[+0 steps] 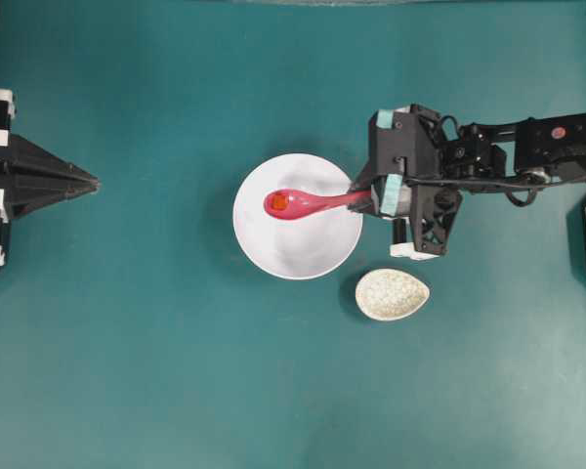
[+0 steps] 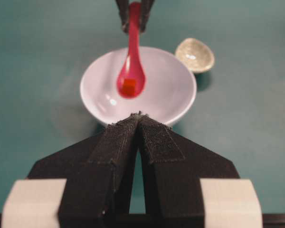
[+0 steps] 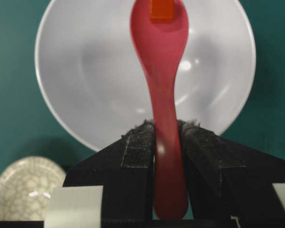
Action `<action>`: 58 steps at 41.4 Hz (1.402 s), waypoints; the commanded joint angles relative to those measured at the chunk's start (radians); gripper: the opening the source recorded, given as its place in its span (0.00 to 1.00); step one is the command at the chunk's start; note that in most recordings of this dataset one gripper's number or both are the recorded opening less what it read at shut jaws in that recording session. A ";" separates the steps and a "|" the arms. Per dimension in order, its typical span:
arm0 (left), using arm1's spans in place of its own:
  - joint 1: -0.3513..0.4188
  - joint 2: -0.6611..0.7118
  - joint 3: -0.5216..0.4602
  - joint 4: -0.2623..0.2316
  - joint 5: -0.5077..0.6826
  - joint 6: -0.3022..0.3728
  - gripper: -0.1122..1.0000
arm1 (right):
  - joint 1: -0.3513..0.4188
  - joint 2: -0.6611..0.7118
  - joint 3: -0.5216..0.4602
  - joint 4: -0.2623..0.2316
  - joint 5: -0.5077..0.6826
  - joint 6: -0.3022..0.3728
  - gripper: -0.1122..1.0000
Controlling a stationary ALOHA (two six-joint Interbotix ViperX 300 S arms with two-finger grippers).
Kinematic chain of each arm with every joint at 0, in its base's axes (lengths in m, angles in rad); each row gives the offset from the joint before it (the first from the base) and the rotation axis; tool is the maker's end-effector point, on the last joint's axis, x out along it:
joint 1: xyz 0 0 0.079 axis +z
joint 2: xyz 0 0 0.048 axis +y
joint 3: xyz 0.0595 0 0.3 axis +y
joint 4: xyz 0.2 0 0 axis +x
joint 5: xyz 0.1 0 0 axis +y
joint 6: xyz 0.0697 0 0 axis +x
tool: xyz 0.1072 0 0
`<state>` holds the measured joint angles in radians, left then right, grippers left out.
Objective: Grip the spoon and scoop the red block from the bowl with right arm.
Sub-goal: 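Lift the spoon with the red cube up out of the bowl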
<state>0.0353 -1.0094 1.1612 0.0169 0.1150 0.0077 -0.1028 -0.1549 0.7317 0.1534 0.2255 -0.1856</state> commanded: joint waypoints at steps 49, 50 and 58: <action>0.003 0.000 -0.023 0.002 0.012 0.000 0.13 | 0.005 -0.084 0.000 0.034 -0.049 0.025 0.32; 0.003 0.000 -0.023 0.002 0.012 -0.002 0.13 | 0.003 -0.087 -0.002 0.034 -0.044 0.025 0.32; 0.003 -0.002 -0.025 0.002 0.012 -0.002 0.13 | 0.003 -0.124 -0.017 0.034 0.000 0.026 0.32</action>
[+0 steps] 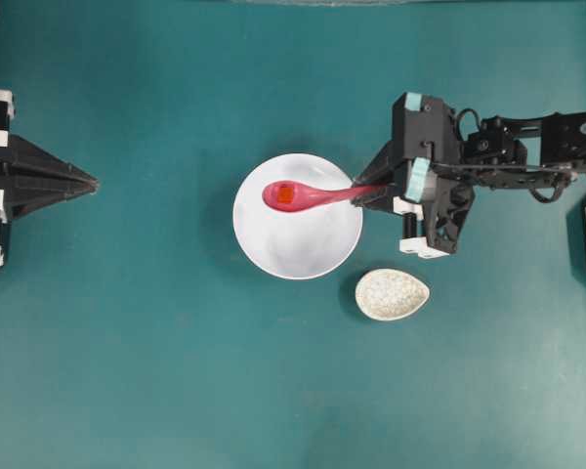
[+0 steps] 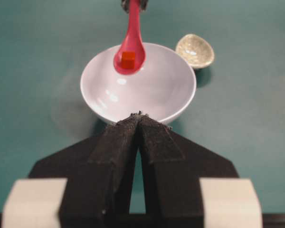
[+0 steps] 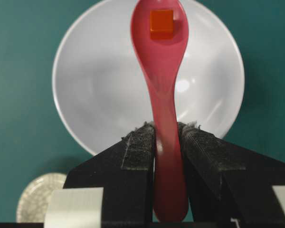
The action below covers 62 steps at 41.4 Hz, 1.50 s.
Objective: Grip the spoon and scoop the red block from the bowl with right arm.
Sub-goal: 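Lift the spoon with the red cube up out of the bowl, then hold the spoon with the red cube raised above the bowl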
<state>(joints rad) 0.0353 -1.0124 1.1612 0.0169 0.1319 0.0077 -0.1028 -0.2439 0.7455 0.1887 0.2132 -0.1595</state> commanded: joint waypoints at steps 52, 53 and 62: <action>0.003 0.002 -0.025 0.002 -0.012 -0.002 0.13 | -0.006 -0.101 -0.147 -0.034 0.199 0.000 0.32; 0.003 0.002 -0.025 0.002 -0.012 -0.002 0.13 | -0.006 -0.098 -0.147 -0.038 0.199 0.000 0.32; 0.003 0.002 -0.025 0.002 -0.011 -0.002 0.13 | -0.006 -0.101 -0.156 -0.055 0.199 0.000 0.32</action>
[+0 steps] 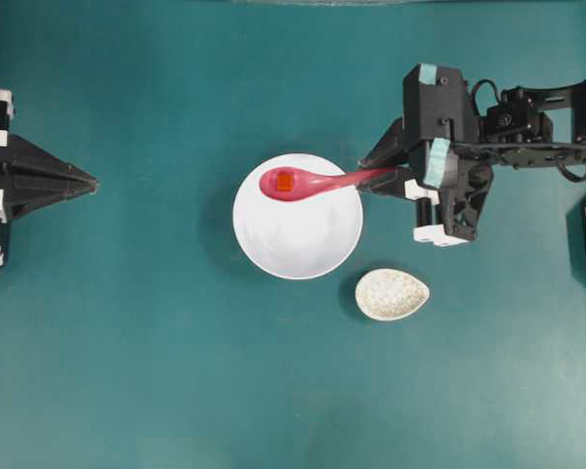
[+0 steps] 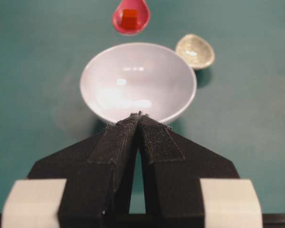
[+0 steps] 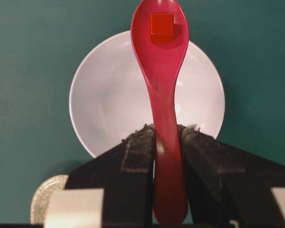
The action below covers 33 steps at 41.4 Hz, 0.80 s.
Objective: Grip the spoon and scoop the red block from the bowl with right arm.
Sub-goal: 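Hold the spoon with the red cube raised above the bowl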
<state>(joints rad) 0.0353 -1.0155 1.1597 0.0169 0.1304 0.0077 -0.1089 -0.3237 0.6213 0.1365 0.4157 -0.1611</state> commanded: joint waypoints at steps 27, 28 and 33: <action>0.003 0.005 -0.021 0.002 -0.006 -0.002 0.13 | 0.000 -0.023 -0.032 -0.003 0.000 0.002 0.32; 0.003 0.005 -0.023 0.002 -0.006 -0.002 0.13 | 0.000 -0.023 -0.032 -0.003 0.000 0.002 0.32; 0.003 0.005 -0.021 0.002 -0.006 -0.002 0.13 | 0.000 -0.023 -0.032 -0.003 0.011 0.002 0.32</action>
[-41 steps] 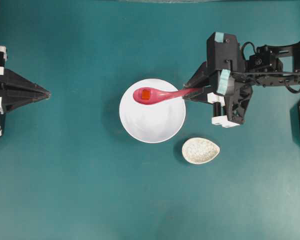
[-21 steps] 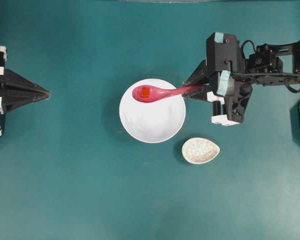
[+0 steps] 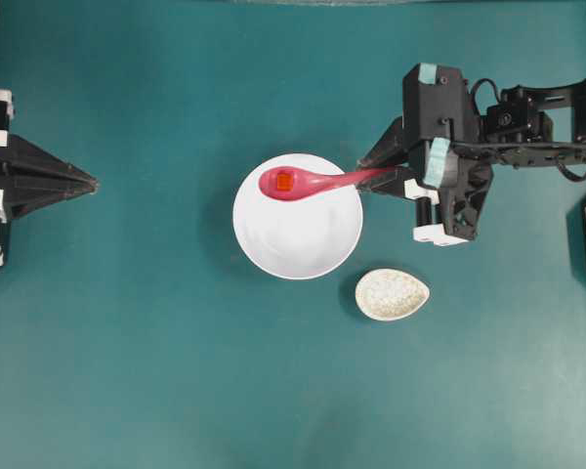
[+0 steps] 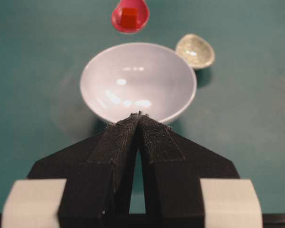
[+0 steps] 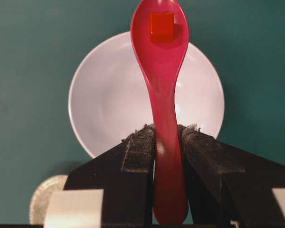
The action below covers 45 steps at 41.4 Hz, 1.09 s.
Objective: Grip the spoon and scoop the red block from the bowl with right arm.
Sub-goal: 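Hold the spoon with the red cube raised above the bowl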
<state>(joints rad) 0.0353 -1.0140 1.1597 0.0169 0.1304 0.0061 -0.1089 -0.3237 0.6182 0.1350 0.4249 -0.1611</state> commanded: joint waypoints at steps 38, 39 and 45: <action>0.003 0.006 -0.020 0.002 -0.003 0.000 0.13 | 0.000 -0.031 -0.021 -0.020 0.003 0.002 0.32; 0.003 0.006 -0.020 0.002 -0.003 0.000 0.13 | 0.000 -0.032 -0.021 -0.020 0.003 0.002 0.32; 0.003 0.002 -0.021 0.002 0.002 0.000 0.13 | 0.000 -0.041 -0.014 -0.020 0.003 0.002 0.32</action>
<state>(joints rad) 0.0353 -1.0155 1.1597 0.0153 0.1335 0.0061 -0.1089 -0.3390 0.6182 0.1166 0.4372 -0.1611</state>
